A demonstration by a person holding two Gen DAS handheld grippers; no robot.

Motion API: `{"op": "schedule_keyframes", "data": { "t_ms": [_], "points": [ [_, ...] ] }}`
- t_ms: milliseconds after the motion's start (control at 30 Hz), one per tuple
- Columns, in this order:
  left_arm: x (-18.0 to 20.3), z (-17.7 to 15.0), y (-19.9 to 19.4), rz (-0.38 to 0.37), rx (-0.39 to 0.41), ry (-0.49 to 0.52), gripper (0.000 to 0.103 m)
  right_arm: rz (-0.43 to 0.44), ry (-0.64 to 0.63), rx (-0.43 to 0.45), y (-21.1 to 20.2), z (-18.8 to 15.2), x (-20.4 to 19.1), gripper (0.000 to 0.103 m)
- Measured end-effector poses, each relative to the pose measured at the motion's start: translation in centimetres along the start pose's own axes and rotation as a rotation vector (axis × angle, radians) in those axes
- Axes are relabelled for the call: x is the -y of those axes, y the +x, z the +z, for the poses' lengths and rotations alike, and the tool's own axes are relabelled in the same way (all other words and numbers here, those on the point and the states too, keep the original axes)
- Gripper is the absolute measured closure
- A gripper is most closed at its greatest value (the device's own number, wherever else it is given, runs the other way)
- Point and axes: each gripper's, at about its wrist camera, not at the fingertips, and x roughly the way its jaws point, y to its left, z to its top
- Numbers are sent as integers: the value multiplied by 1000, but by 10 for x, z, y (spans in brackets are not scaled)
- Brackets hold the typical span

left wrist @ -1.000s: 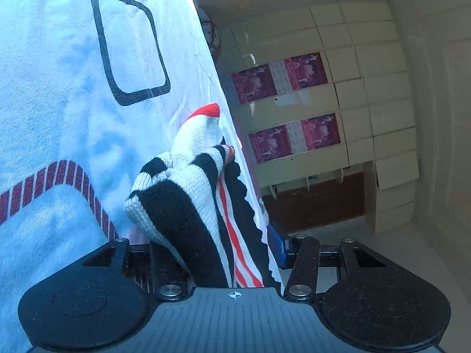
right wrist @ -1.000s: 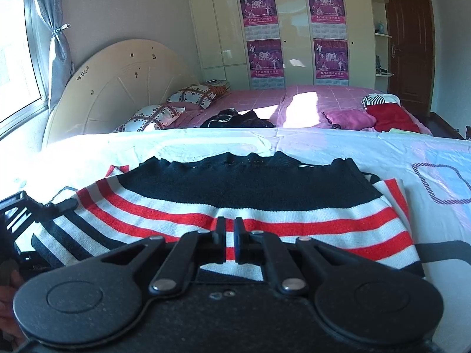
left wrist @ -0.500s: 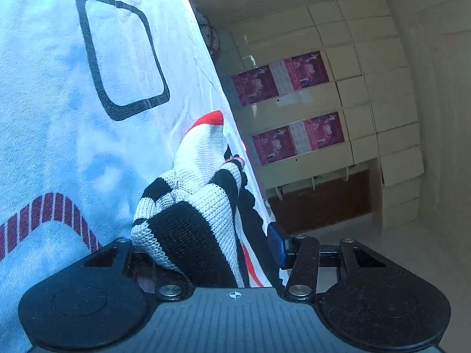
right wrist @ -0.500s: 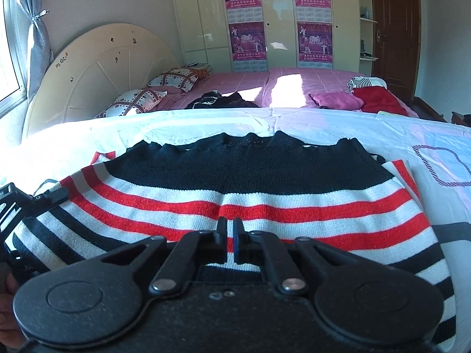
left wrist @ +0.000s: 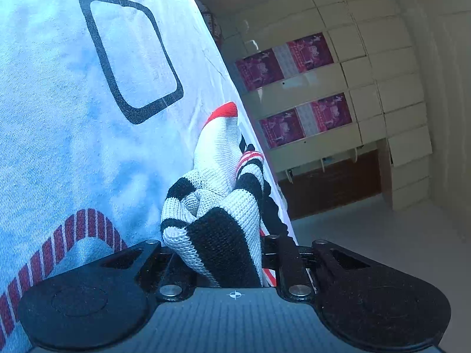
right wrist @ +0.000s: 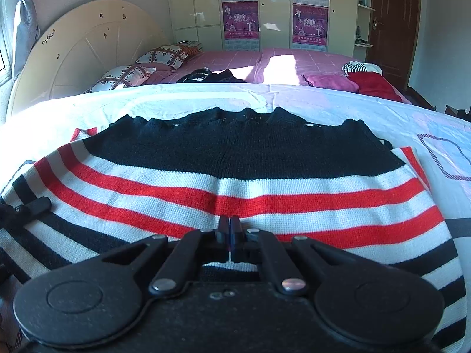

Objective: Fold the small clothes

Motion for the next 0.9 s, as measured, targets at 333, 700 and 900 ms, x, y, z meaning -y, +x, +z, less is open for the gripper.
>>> {"op": "schedule_keyframes", "data": {
  "t_ms": [333,700,900],
  "points": [
    [43,4,-11,59,-7,219,88,58,36,-20,2,3,12,102],
    [190,-11,-8,-53,-70,591,88,241,135,-20,8,-1,50,103],
    [263,-71,30,-89,-248,811,88,324,352,39,-21,-12,117,94]
  ]
}}
